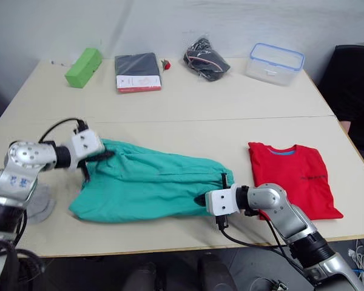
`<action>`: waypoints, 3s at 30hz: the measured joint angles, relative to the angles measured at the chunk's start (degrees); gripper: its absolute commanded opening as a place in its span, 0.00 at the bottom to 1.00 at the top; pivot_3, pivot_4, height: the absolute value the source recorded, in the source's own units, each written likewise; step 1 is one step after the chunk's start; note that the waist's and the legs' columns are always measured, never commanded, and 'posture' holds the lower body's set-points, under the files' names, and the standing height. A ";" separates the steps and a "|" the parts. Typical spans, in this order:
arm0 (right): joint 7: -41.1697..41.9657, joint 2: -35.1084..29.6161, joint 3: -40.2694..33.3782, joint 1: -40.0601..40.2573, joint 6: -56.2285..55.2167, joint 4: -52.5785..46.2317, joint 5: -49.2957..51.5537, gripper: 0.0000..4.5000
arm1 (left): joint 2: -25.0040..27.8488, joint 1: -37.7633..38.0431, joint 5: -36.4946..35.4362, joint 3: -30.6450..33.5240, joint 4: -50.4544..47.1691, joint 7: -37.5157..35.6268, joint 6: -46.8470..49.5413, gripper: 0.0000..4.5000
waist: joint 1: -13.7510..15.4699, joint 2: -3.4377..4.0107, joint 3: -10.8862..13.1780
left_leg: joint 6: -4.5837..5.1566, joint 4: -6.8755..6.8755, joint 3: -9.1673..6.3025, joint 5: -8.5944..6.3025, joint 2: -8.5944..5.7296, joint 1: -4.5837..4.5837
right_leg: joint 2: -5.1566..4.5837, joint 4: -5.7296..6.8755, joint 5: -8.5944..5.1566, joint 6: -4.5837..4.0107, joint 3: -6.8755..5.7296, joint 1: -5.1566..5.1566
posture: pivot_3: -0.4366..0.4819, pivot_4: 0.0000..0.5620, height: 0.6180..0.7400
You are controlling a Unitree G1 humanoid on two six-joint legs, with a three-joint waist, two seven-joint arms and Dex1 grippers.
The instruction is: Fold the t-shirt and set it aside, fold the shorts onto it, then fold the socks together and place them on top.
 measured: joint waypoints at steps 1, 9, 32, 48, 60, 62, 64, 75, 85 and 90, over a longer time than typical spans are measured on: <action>-0.13 -0.02 -0.19 0.36 -0.34 -0.04 0.01 0.01 | -1.21 -1.84 -0.05 0.93 2.40 1.58 -0.23 0.00 | 0.03 -0.01 -0.01 | 0.00 0.00 0.02 0.00 0.00 0.00 | -0.01 0.01 0.00 0.00 0.00 -0.01 | 0.48 0.27 1.00; 0.22 -0.91 -1.98 2.56 0.27 -1.17 1.62 0.01 | 3.54 8.94 -20.19 5.96 -17.22 -16.58 15.30 0.00 | -0.40 -0.02 0.01 | -0.06 -0.05 -0.02 -0.03 0.02 -0.04 | -0.08 0.03 0.00 0.00 -0.02 -0.05 | 0.48 0.27 1.00; 0.93 -2.03 -2.46 3.31 -2.24 -1.81 0.00 0.01 | -2.51 -3.83 -1.79 -6.10 8.94 -7.17 -0.29 0.00 | 0.91 -0.05 0.07 | -0.04 -0.02 0.04 0.03 0.01 0.00 | 0.02 0.00 0.00 0.00 0.03 -0.06 | 0.48 0.27 1.00; 0.21 1.65 -6.68 -0.01 22.33 -12.80 16.74 0.01 | 2.57 9.74 -20.14 1.92 -17.38 -22.73 16.09 0.00 | 0.44 0.01 0.15 | -0.19 -0.04 -0.07 0.19 0.03 -0.04 | -0.03 0.13 -0.01 -0.01 0.00 -0.11 | 0.48 0.27 1.00; -11.35 9.92 4.18 -9.48 17.33 3.31 -3.30 0.01 | -3.03 10.58 -6.25 -3.47 -10.72 -7.60 5.76 0.00 | 0.74 0.05 0.08 | -0.02 -0.04 0.02 0.07 -0.09 0.03 | -0.16 0.08 0.00 0.00 0.00 -0.06 | 0.48 0.27 1.00; -12.09 9.92 2.53 -9.39 18.12 4.27 -2.71 0.01 | -3.04 11.31 -6.23 -3.37 -10.67 -6.74 4.66 0.00 | 0.74 0.07 0.07 | -0.04 -0.05 0.01 0.09 -0.08 0.08 | -0.15 0.10 0.00 0.00 0.00 0.01 | 0.48 0.27 1.00; -11.76 9.81 -0.96 -8.74 21.65 4.61 0.38 0.01 | -3.03 12.06 -6.25 -2.82 -10.76 -6.33 4.08 0.00 | 0.77 0.08 0.07 | -0.04 -0.05 0.00 0.09 -0.08 0.08 | -0.15 0.11 0.00 0.00 0.00 0.02 | 0.48 0.27 1.00; -15.17 3.50 -14.20 -14.10 30.94 19.09 4.37 0.01 | -2.99 15.83 -6.43 -0.36 -11.41 -4.93 2.34 0.00 | 0.13 0.30 -0.06 | -0.06 -0.15 0.03 0.10 -0.05 0.13 | -0.07 0.08 0.00 0.00 0.02 0.03 | 0.48 0.27 1.00; -5.72 7.91 -10.13 -10.75 27.02 -2.06 11.62 0.01 | -3.70 14.22 -7.69 0.67 -11.65 -6.45 5.38 0.00 | -0.45 0.47 -0.06 | -0.09 -0.19 -0.06 0.09 -0.01 0.01 | -0.01 0.00 0.00 0.01 -0.01 0.00 | 0.48 0.27 1.00; -6.26 7.22 -1.07 -6.44 19.50 1.40 1.33 0.01 | -5.35 8.68 -7.67 -0.23 -8.24 -7.09 8.17 0.00 | 0.56 0.31 0.01 | -0.04 -0.11 0.01 0.06 -0.08 -0.23 | -0.10 -0.03 0.02 0.03 0.00 -0.28 | 0.48 0.27 1.00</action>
